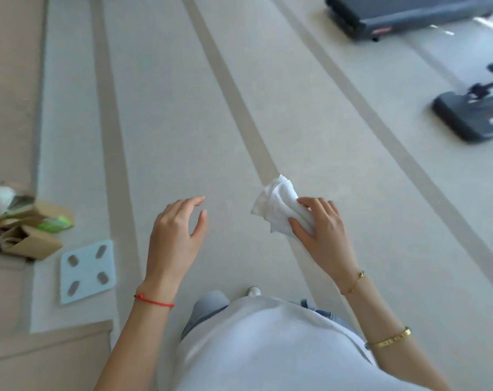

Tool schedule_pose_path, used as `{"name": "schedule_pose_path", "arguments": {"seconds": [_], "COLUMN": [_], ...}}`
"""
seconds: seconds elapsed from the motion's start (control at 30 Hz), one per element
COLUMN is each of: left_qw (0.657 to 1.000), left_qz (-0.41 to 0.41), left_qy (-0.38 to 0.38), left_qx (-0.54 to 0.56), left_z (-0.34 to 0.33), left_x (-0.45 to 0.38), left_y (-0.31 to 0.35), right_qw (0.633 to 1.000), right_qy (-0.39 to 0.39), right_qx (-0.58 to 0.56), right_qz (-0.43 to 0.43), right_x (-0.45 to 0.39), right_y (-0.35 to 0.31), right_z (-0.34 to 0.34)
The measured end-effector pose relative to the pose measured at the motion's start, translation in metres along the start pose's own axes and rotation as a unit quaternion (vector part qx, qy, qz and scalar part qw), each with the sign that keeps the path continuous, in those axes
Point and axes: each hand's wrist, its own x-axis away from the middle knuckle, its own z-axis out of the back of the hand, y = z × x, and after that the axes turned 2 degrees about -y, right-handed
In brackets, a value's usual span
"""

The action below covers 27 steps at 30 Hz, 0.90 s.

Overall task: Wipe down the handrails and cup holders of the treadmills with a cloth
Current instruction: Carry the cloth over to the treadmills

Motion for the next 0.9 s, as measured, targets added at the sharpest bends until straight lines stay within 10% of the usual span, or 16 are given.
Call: {"name": "schedule_pose_path", "arguments": {"seconds": [0.9], "left_qw": [0.952], "left_qz": [-0.222], "left_qy": [-0.2], "left_qx": [0.058], "left_z": [-0.287], "left_x": [-0.535], "left_y": [0.226], "right_qw": [0.942], "right_qy": [0.199], "right_qx": [0.063], "right_qz": [-0.264], "right_x": [-0.368], "right_y": [0.291], "right_z": [0.147]}}
